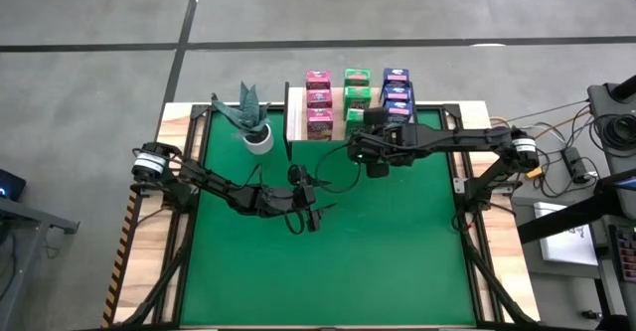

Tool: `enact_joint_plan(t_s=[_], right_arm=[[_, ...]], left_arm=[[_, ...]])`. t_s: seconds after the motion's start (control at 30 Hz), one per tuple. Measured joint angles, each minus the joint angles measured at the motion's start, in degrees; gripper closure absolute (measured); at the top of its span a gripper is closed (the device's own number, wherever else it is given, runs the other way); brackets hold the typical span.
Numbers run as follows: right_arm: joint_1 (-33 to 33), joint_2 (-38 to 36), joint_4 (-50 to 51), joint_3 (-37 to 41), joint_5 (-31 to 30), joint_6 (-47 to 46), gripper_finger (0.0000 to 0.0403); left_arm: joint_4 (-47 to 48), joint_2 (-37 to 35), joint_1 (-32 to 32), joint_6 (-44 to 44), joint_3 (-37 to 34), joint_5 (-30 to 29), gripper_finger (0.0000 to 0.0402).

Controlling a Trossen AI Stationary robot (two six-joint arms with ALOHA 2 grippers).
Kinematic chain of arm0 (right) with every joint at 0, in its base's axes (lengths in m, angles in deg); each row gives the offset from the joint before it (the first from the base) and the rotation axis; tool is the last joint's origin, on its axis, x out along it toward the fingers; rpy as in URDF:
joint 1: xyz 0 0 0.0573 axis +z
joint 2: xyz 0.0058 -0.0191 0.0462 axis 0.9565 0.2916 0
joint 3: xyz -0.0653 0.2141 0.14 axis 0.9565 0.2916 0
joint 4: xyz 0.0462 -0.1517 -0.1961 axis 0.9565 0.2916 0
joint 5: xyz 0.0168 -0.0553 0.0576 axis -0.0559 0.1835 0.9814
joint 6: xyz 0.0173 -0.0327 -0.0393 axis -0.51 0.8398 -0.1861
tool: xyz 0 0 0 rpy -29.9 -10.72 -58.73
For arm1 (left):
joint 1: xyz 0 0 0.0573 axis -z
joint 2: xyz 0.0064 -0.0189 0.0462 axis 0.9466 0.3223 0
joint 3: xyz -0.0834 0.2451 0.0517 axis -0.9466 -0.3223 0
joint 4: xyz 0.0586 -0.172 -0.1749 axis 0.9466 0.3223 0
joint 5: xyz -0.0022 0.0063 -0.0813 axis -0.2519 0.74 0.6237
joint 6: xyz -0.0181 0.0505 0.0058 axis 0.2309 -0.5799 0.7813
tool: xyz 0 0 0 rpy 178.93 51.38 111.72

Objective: Stack cereal on shelf
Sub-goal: Put the green cereal box aligned with the other green cereal boxes on the shelf

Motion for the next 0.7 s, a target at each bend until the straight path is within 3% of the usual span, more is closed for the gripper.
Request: enact_joint_plan(t_s=[0.7], right_arm=[[-1.33,0.04,-2.71,0.0,-1.37,2.95,0.0394]], left_arm=[[0.02,0.0,-0.02,0.44,0.0,0.0,0.0127]])
